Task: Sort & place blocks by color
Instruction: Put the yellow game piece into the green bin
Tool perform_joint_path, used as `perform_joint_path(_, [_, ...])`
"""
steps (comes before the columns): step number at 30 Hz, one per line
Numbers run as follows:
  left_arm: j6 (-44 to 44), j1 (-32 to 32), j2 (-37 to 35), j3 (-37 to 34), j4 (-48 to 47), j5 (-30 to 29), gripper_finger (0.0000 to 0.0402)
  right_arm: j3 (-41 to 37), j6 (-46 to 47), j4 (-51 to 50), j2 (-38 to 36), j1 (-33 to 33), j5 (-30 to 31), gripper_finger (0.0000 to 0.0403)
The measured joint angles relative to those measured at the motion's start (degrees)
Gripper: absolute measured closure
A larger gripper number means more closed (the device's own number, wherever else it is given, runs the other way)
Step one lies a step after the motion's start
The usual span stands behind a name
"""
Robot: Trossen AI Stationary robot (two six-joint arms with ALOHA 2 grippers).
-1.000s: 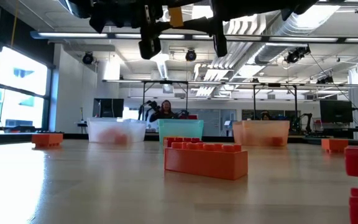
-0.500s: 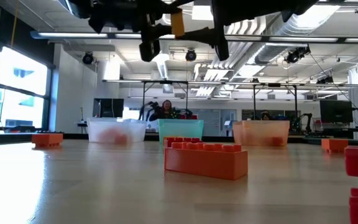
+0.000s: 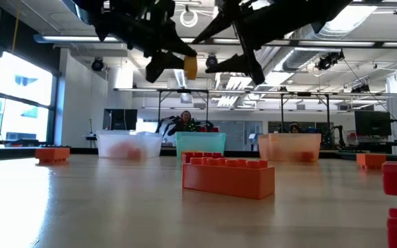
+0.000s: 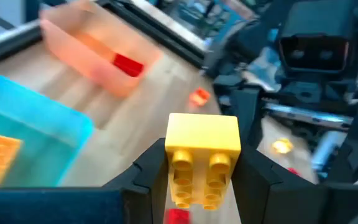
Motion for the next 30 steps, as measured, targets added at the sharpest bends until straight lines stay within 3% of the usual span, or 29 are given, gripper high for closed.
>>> perform_joint_path(13, [5.97, 1.92, 4.73, 0.02, -0.53, -13.84, 0.0291, 0.00, -5.24, -6.23, 0.00, -4.25, -0.19, 0.0135])
perform_joint_path(30, [5.32, 4.61, 16.34, 0.00, 6.58, -14.52, 0.0287, 0.00, -7.59, -7.59, 0.00, -6.64, -0.20, 0.0135])
